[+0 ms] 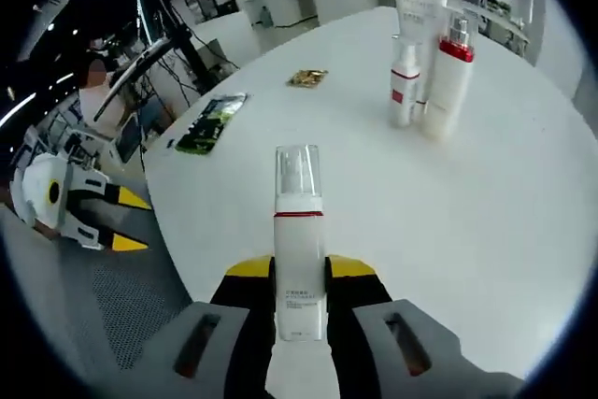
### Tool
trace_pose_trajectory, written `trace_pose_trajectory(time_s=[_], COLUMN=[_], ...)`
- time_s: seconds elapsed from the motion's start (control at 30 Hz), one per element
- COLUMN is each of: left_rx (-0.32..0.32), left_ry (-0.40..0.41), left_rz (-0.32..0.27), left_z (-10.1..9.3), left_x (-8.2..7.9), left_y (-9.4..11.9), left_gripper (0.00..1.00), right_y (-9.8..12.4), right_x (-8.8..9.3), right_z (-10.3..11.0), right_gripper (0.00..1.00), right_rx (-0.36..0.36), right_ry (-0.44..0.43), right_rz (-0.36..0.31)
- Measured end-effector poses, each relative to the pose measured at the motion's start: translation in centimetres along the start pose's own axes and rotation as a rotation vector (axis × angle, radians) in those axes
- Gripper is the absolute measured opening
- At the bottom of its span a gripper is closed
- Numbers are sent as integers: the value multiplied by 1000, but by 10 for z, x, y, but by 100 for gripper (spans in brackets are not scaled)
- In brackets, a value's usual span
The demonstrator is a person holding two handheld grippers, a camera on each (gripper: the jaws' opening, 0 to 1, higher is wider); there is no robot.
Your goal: Arrange the skincare products in the storage area until every visible bottle or jar stands upright without overlapping.
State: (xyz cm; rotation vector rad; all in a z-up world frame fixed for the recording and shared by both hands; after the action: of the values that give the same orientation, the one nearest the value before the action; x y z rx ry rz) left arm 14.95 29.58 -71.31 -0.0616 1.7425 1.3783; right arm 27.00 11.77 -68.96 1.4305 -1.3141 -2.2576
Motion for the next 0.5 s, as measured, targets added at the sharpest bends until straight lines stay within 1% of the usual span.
trace_pose_trajectory(time_s=[0.03, 0.07, 0.1, 0.13, 0.17, 0.2, 0.23, 0.3, 0.33, 0.37, 0.4, 0.47, 0.5], left_rx=[6, 4, 4, 6, 5, 6, 10, 21, 45, 63, 90, 117, 127], left_ry=[20, 27, 30, 44, 73, 86, 111, 134, 169, 188, 216, 262, 278], left_rz=[-20, -37, -50, -65, -91, -107, -140, -178, -228, -265, -325, -388, -407], left_z=[0, 1, 2, 2, 4, 5, 6, 7, 6, 5, 5, 6, 6], left_x=[-3, -5, -7, -9, -12, -14, -18, -23, -30, -35, -43, -51, -53], left_y=[1, 2, 4, 5, 6, 7, 10, 13, 17, 20, 25, 33, 35], left_gripper=[28, 28, 28, 28, 28, 28, 28, 29, 30, 31, 33, 35, 35], right_y=[0, 0, 1, 2, 2, 3, 3, 4, 7, 8, 9, 13, 15], right_x=[-6, -10, -19, -24, -31, -35, -39, -44, -49, -51, -54, -57, -58], right_z=[7, 11, 22, 28, 35, 41, 47, 55, 63, 67, 72, 83, 85], right_gripper=[17, 17, 17, 17, 17, 17, 17, 17, 17, 17, 17, 17, 18], right_rx=[-9, -25, -45, -58, -81, -103, -125, -151, -185, -199, -224, -286, -294], right_ry=[-21, -25, -39, -41, -53, -76, -97, -133, -155, -169, -177, -223, -235], right_rz=[-35, -52, -94, -123, -161, -186, -219, -256, -282, -302, -324, -354, -365])
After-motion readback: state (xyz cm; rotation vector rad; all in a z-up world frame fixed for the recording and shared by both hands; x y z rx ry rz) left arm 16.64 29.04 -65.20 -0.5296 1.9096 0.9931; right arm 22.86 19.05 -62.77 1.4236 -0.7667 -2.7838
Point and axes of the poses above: the point that each gripper's makers call its tool centre point, and the gripper's own axes: y roughly backward along the fingers, z roughly to its left, x roughly out of its underside, the point moved 5 cm from there along y, roughly backward along the fingers, and after that the axes turned 12 degrees about y, right-handed, at the moved point
